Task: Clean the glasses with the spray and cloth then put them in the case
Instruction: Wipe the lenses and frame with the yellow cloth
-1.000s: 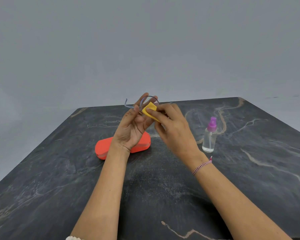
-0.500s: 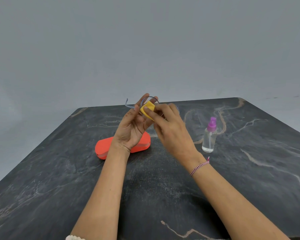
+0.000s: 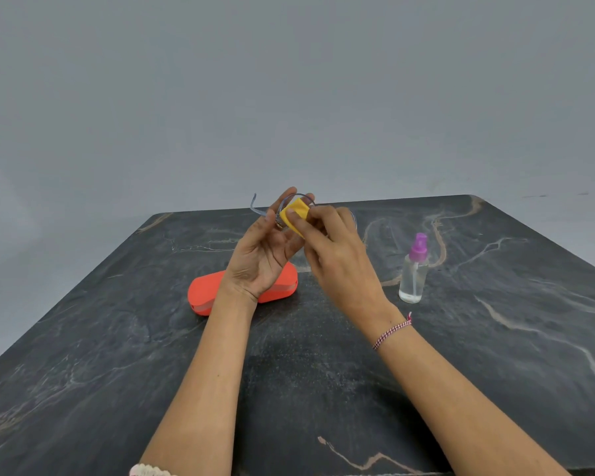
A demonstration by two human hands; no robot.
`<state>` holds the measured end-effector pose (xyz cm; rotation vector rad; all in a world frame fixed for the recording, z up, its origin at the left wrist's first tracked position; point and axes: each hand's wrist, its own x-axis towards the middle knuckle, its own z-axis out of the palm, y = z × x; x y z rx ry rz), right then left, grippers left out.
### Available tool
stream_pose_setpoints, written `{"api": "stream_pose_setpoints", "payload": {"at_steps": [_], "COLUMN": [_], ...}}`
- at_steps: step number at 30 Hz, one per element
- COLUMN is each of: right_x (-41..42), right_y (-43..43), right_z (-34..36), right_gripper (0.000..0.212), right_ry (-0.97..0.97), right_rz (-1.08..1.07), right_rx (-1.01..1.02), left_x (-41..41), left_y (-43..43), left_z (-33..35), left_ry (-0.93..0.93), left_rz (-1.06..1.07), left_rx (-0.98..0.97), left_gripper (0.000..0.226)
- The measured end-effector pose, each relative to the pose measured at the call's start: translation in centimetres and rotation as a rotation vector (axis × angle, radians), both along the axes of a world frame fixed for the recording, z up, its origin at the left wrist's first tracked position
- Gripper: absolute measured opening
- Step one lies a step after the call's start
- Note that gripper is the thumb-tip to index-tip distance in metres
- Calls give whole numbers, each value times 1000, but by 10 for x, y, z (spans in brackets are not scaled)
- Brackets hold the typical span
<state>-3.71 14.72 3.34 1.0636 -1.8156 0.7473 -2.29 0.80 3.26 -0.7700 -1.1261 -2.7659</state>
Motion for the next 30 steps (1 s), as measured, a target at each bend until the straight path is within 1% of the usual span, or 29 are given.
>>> {"api": "stream_pose_setpoints", "payload": {"at_steps": [3, 7, 11, 14, 18, 21, 25, 30], "right_x": [-1, -5, -4, -2, -3, -12, -19, -12], "right_y": [4, 10, 4, -1, 2, 11, 18, 9], "right_z": [2, 6, 2, -1, -2, 0, 2, -1], "right_gripper": [34, 35, 42, 42, 44, 40, 35, 41], "right_ry": [-10, -34, -17, 23, 40, 20, -32, -5], "right_rz": [33, -36, -55, -24, -1, -16, -39, -27], "right_rx": [-25, -83, -21, 26, 87, 56, -16, 66], "left_x": [0, 0, -1, -1, -1, -1, -2, 1], "left_y": [-2, 0, 2, 1, -4, -8, -10, -9], "left_z": [0, -2, -2, -2, 0, 1, 1, 3], "left_ry": [3, -4, -9, -19, 17, 37, 46, 60], "left_rz": [2, 1, 24, 24, 55, 76, 103, 85], "left_rx": [16, -20, -85, -43, -3, 40, 45, 79], "left_gripper": [43, 44, 46, 45, 43, 44, 46, 44]}}
